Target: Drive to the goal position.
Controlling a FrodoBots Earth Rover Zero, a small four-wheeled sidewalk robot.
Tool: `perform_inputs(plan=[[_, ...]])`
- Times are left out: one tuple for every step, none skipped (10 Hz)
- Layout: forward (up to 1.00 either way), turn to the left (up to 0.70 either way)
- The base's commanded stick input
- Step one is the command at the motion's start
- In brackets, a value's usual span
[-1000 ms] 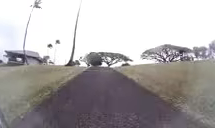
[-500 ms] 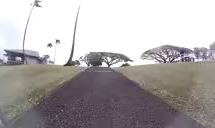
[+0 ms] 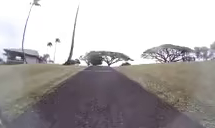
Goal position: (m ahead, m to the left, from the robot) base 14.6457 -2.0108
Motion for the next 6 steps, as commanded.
perform_inputs(plan=[[0.70,0.00],[0.70,0.00],[0.70,0.00],[0.70,0.00],[0.70,0.00],[0.70,0.00]])
